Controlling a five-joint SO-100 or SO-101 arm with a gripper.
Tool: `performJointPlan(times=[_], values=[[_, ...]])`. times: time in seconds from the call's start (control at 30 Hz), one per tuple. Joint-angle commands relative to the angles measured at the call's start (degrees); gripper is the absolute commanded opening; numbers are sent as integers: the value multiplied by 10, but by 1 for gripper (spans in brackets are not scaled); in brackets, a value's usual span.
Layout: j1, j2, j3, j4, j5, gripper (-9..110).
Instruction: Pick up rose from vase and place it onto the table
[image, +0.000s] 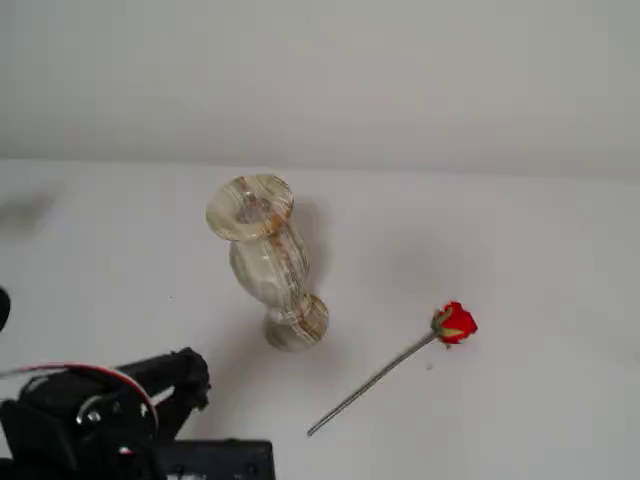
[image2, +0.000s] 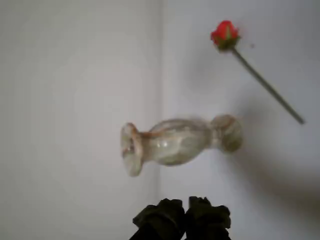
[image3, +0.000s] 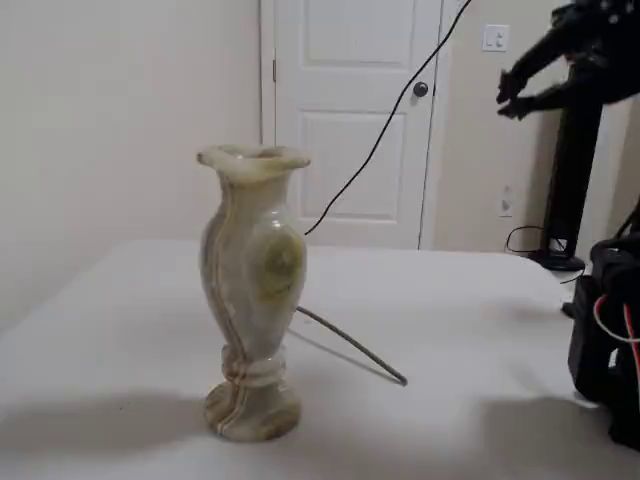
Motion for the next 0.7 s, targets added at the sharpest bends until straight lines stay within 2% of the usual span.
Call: performJointPlan(times=[0.0,0.3,0.67], values=[[21,50,98,-62,-27,0],[43,169,327,-169,-60,0],[38,260,504,-229,-95,0]])
